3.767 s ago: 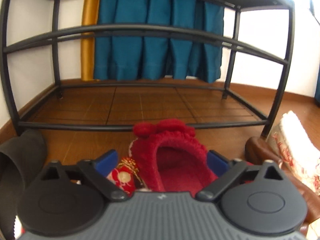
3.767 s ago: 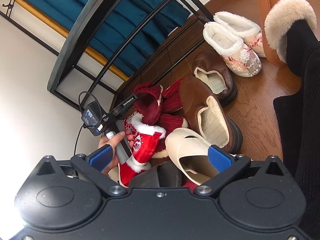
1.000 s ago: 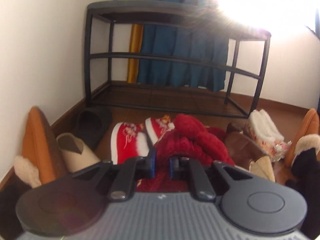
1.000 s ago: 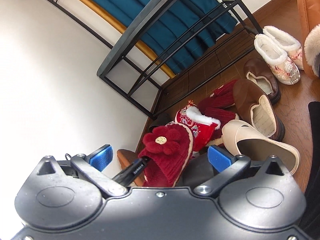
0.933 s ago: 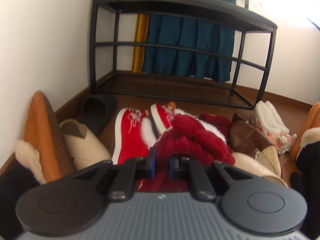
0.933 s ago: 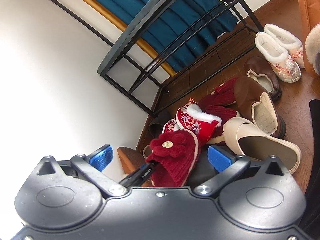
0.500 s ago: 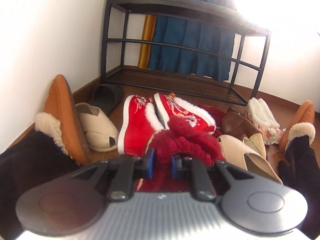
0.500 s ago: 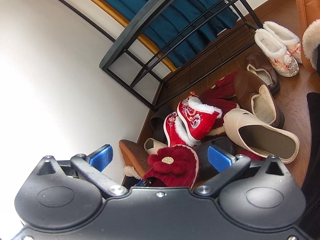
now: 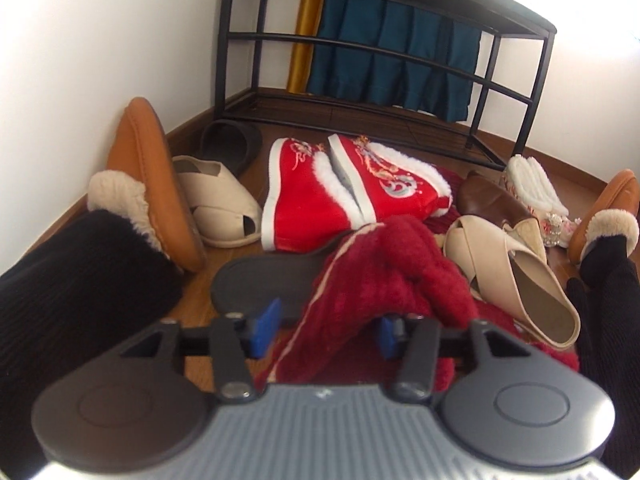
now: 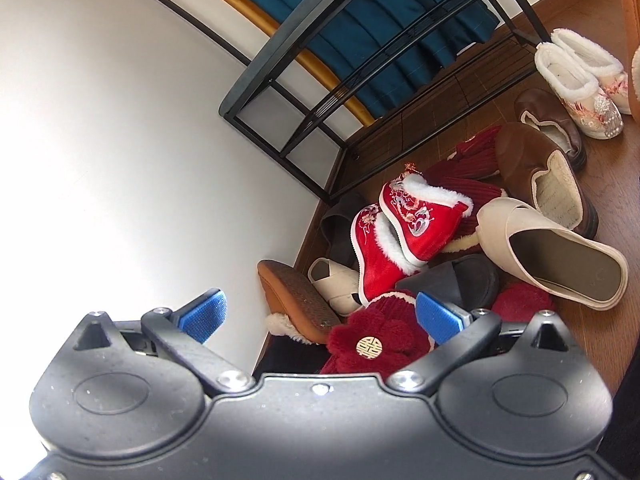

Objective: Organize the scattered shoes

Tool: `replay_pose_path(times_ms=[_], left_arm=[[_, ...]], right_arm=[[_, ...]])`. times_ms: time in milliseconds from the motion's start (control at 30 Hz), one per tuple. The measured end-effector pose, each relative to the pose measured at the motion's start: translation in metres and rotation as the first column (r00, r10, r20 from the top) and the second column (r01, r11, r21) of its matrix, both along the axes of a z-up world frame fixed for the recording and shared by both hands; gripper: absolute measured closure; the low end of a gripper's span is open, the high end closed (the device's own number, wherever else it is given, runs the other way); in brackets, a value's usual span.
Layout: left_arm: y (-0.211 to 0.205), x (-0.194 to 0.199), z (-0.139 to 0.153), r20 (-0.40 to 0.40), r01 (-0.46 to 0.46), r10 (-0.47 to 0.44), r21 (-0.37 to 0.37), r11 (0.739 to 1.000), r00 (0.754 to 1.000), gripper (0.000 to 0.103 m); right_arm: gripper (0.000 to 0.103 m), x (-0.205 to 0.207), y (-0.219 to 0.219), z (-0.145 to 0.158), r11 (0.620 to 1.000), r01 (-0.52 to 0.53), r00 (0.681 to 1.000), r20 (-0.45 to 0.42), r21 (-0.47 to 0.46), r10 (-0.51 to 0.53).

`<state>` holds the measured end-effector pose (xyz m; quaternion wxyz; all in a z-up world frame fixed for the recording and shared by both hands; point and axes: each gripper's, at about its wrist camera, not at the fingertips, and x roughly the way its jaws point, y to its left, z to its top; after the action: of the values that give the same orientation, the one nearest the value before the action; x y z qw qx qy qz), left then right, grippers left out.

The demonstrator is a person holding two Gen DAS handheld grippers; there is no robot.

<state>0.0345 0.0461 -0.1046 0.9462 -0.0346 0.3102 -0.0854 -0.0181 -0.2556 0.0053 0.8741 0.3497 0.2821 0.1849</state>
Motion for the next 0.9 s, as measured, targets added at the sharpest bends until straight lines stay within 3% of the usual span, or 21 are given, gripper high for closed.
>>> replay_pose_path(times_ms=[33, 167, 233, 300, 367, 433, 533, 600, 633, 733, 800, 833, 900], left_arm=[[0.001, -0.002, 0.002, 0.003, 0.007, -0.007, 0.009, 1.000, 1.000, 0.012], [0.011, -0.010, 0.011, 0.005, 0.031, -0.032, 0.026, 0.999, 0.999, 0.009], [0.023, -0.021, 0.021, 0.058, 0.020, -0.020, 0.012, 1.000, 0.998, 0.001], [0.033, -0.030, 0.039, 0.138, -0.001, 0.001, -0.003, 1.000, 0.990, 0.001], [0.044, -0.036, 0.056, 0.200, -0.020, 0.023, -0.019, 1.000, 0.979, 0.001], [0.056, -0.039, 0.073, 0.240, -0.045, 0.055, -0.045, 0.998, 0.969, 0.001], [0.075, -0.043, 0.089, 0.269, -0.106, 0.123, -0.076, 0.991, 0.955, 0.001], [0.084, -0.046, 0.095, 0.280, -0.149, 0.165, -0.077, 0.986, 0.946, 0.001], [0.087, -0.046, 0.097, 0.282, -0.166, 0.181, -0.077, 0.983, 0.942, 0.001], [0.094, -0.047, 0.100, 0.284, -0.195, 0.213, -0.089, 0.977, 0.935, 0.001], [0.095, -0.046, 0.100, 0.284, -0.205, 0.222, -0.090, 0.975, 0.933, 0.001], [0.096, -0.045, 0.100, 0.280, -0.206, 0.224, -0.095, 0.974, 0.933, 0.001], [0.096, -0.043, 0.100, 0.272, -0.197, 0.215, -0.092, 0.976, 0.938, 0.000]], right_arm=[[0.000, 0.000, 0.001, 0.000, 1.000, -0.003, 1.000, 0.000, -0.002, 0.003], [0.000, 0.008, 0.013, 0.002, 0.997, -0.026, 1.000, -0.009, -0.073, 0.025], [0.000, 0.013, 0.021, 0.004, 0.989, -0.047, 0.999, -0.007, -0.137, 0.046], [0.000, 0.018, 0.036, 0.006, 0.965, -0.098, 0.995, -0.003, -0.242, 0.101], [0.000, 0.024, 0.053, 0.007, 0.918, -0.161, 0.985, 0.003, -0.363, 0.173], [0.000, 0.027, 0.077, 0.006, 0.827, -0.240, 0.959, 0.008, -0.508, 0.283], [0.000, 0.026, 0.119, -0.005, 0.602, -0.325, 0.893, -0.026, -0.730, 0.450], [0.000, 0.024, 0.146, -0.019, 0.449, -0.353, 0.840, -0.067, -0.821, 0.539], [0.000, 0.024, 0.158, -0.026, 0.392, -0.357, 0.818, -0.080, -0.848, 0.570], [0.002, 0.025, 0.190, -0.046, 0.256, -0.339, 0.763, -0.106, -0.905, 0.637], [0.009, 0.027, 0.209, -0.062, 0.144, -0.294, 0.739, -0.129, -0.945, 0.661], [0.016, 0.029, 0.213, -0.064, 0.124, -0.285, 0.739, -0.136, -0.950, 0.660], [0.018, 0.034, 0.214, -0.065, 0.124, -0.285, 0.751, -0.141, -0.950, 0.645]])
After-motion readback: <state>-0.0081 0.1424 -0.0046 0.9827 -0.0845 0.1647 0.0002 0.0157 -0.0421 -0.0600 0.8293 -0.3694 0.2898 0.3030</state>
